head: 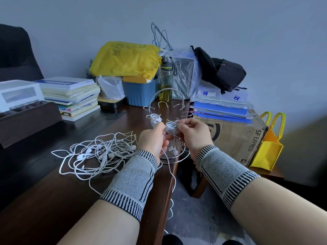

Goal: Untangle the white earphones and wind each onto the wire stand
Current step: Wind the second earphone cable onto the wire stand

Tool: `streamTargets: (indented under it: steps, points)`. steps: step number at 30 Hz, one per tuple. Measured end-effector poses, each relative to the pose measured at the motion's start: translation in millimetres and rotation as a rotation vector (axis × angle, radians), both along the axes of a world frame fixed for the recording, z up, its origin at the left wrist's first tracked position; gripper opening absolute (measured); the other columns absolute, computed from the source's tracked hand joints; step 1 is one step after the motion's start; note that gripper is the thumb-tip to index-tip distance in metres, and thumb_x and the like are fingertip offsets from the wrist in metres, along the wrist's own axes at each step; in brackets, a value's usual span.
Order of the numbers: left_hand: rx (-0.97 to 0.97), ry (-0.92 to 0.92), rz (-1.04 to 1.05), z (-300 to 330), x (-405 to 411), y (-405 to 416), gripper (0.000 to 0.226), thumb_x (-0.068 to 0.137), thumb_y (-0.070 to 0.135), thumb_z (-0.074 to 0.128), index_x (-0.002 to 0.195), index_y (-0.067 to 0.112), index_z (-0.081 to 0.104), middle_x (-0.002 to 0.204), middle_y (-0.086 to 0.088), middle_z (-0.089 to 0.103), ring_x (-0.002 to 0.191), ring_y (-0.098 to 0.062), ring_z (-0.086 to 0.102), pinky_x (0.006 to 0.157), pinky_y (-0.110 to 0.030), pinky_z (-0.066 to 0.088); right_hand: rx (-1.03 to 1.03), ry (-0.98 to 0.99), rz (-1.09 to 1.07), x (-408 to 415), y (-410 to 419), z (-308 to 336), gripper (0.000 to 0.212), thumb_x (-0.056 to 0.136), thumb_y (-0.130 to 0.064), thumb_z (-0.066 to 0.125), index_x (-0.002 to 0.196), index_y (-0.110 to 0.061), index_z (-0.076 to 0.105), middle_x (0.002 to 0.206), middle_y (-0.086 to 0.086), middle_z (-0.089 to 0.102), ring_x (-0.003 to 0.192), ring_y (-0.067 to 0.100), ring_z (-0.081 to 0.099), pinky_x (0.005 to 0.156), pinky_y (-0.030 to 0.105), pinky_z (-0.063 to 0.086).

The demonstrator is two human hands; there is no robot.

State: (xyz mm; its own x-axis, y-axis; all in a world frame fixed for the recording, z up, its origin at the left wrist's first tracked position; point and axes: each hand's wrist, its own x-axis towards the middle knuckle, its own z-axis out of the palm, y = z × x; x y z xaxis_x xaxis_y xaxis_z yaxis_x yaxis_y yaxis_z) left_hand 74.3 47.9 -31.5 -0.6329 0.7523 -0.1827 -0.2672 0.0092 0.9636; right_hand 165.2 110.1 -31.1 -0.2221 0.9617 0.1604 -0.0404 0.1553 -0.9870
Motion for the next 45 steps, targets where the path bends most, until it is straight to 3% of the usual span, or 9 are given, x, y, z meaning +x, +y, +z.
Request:
streamTargets:
  steps: [4,9,15,21,26,29,35,40,45]
  points:
    - [0.005,0.047,0.029,-2,0,3,0.023,0.086,0.031,0.068,0.078,0.01,0.069,0.072,-0.008,0.071,0.043,-0.007,0.046,0.046,-0.021,0.038,0.032,0.03,0.054,4,-4,-7,0.017,0.087,-0.001,0.063,0.081,-0.015,0.07,0.079,0.009,0.071,0.065,0.016,0.063,0.062,0.027,0.052]
    - [0.029,-0.003,0.031,-4,-2,3,0.02,0.089,0.023,0.067,0.083,0.004,0.071,0.068,-0.012,0.069,0.044,-0.009,0.044,0.044,-0.022,0.032,0.121,-0.057,0.052,4,-3,-12,0.022,0.087,-0.003,0.063,0.082,-0.023,0.071,0.083,0.006,0.074,0.072,0.015,0.067,0.077,0.034,0.058]
    - [0.032,-0.027,0.045,-4,-2,4,0.021,0.092,0.02,0.062,0.079,0.005,0.069,0.078,-0.016,0.073,0.04,-0.008,0.038,0.045,-0.023,0.028,0.194,-0.184,0.027,4,-4,-8,0.023,0.089,-0.008,0.058,0.08,-0.026,0.07,0.071,-0.007,0.07,0.06,0.003,0.061,0.065,0.027,0.053]
    - [0.028,-0.014,0.049,-4,-2,4,0.018,0.094,0.017,0.06,0.081,0.007,0.066,0.069,-0.005,0.068,0.041,-0.008,0.037,0.044,-0.021,0.028,0.016,-0.179,-0.079,4,0,-9,0.031,0.09,-0.026,0.055,0.067,-0.01,0.069,0.064,0.004,0.068,0.06,0.019,0.061,0.074,0.045,0.056]
    - [0.012,0.041,0.069,-7,-4,5,0.015,0.092,0.02,0.063,0.084,0.009,0.071,0.065,-0.001,0.068,0.041,-0.008,0.039,0.041,-0.02,0.03,-0.031,-0.276,-0.056,2,-3,2,0.061,0.09,-0.052,0.048,0.069,0.001,0.07,0.069,0.013,0.072,0.071,0.032,0.069,0.081,0.049,0.056]
    - [-0.002,0.149,0.103,-9,-6,5,0.022,0.089,0.024,0.066,0.07,0.014,0.072,0.061,0.004,0.066,0.041,-0.009,0.039,0.045,-0.021,0.028,-0.075,-0.3,-0.035,2,-2,8,0.069,0.086,-0.061,0.052,0.078,0.005,0.071,0.07,0.014,0.072,0.069,0.032,0.069,0.076,0.043,0.058]
    - [-0.062,0.213,0.15,-3,-5,2,0.031,0.084,0.025,0.068,0.056,0.013,0.064,0.035,0.01,0.045,0.034,-0.009,0.034,0.042,-0.02,0.025,-0.287,-0.163,0.084,7,-6,16,0.059,0.083,-0.058,0.062,0.089,0.001,0.067,0.074,0.013,0.07,0.058,0.019,0.06,0.059,0.028,0.048]
    - [-0.052,0.073,0.094,2,-5,1,0.038,0.085,0.043,0.06,0.082,0.007,0.072,0.055,0.006,0.054,0.035,-0.007,0.033,0.037,-0.022,0.024,-0.474,-0.044,0.148,8,-9,21,0.057,0.079,-0.053,0.071,0.096,0.001,0.064,0.081,0.013,0.071,0.064,0.019,0.061,0.059,0.027,0.05]
    - [-0.079,0.098,0.062,5,-2,-4,0.052,0.081,0.059,0.065,0.079,0.008,0.069,0.061,0.004,0.056,0.035,-0.007,0.034,0.037,-0.021,0.026,-0.664,0.0,0.248,11,-7,27,0.053,0.077,-0.051,0.074,0.098,-0.003,0.064,0.076,0.008,0.069,0.06,0.017,0.061,0.056,0.025,0.05]
